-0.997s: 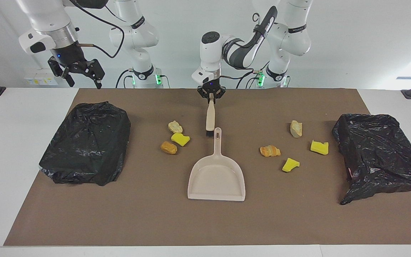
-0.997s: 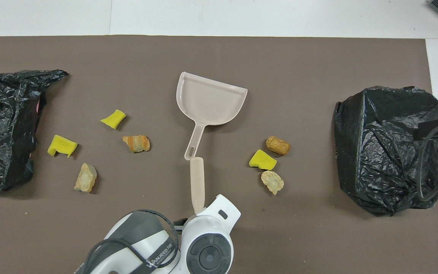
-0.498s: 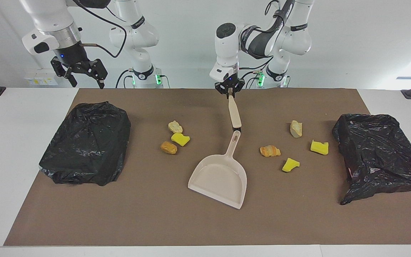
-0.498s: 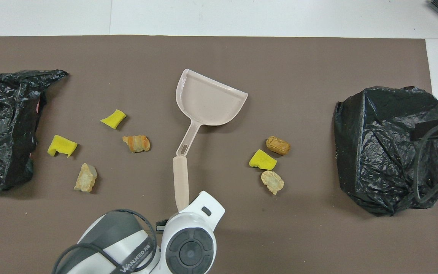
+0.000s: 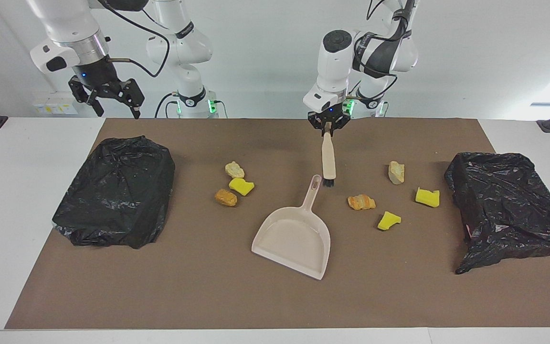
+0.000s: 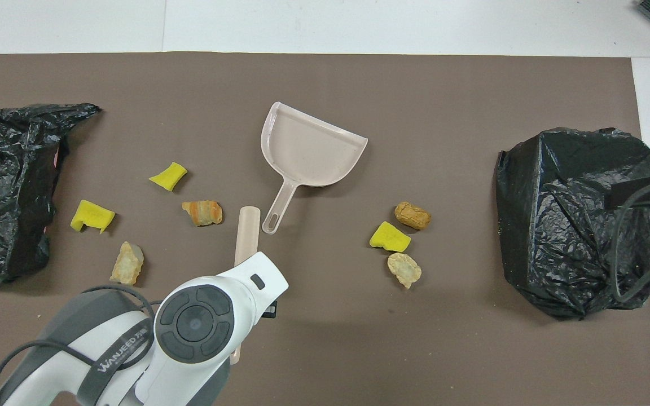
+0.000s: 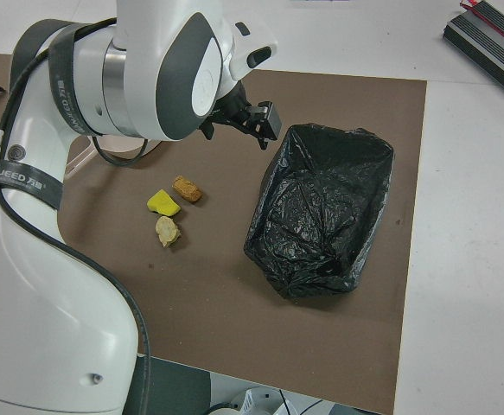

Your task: Sweep and dump trash in bin

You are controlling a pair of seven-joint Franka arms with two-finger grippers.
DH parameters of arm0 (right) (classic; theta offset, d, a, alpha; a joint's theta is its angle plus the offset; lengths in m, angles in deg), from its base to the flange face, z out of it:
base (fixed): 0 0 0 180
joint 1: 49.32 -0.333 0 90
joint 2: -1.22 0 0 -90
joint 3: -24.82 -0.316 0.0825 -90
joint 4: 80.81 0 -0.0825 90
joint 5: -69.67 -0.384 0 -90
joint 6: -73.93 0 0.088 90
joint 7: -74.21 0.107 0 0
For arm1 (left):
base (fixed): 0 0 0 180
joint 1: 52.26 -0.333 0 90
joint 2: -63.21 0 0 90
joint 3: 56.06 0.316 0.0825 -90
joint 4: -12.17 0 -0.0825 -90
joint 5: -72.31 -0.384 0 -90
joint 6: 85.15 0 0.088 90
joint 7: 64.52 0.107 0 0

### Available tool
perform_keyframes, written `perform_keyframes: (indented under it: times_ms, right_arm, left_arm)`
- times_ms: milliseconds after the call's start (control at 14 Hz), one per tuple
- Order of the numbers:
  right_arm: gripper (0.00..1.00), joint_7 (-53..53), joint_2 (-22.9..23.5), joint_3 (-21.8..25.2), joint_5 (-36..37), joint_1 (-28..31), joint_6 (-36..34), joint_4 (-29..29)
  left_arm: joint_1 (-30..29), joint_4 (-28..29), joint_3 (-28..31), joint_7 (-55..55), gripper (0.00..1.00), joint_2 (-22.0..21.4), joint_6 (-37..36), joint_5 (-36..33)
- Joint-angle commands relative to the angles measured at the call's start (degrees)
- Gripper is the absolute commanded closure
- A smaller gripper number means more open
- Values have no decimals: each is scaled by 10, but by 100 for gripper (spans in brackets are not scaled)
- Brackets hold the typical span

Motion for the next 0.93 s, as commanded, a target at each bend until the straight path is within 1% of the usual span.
perform_keyframes:
  times_ms: [0,142,285,356,427,570,641,712,854]
  right_arm:
    - [0,77,-15,-6,-9,-38,-2,-16]
    - [0,146,-9,-6,-25,-73,6,-16]
    - [0,188,-6,-7,-50,-84,32,-18]
    - [0,194,-6,-7,-50,-91,33,-18]
    - [0,194,-6,-7,-50,-93,33,-18]
    - [0,194,-5,-7,-51,-94,33,-19]
    - [0,191,-2,-8,-55,-98,37,-23]
    - [0,193,6,-10,-68,-111,52,-22]
    - [0,196,23,-10,-69,-144,75,-22]
  left_arm:
    - [1,10,-7,18,100,7,18,12]
    - [18,11,-7,36,100,8,17,44]
    - [23,11,-7,25,100,8,14,129]
    - [23,11,-7,12,100,8,14,150]
    - [23,11,-7,0,100,8,14,152]
    - [9,8,-3,10,100,6,9,152]
    - [-13,6,-3,9,100,5,7,149]
    - [-40,5,-3,9,100,2,2,147]
    - [-82,5,-3,9,100,0,-14,139]
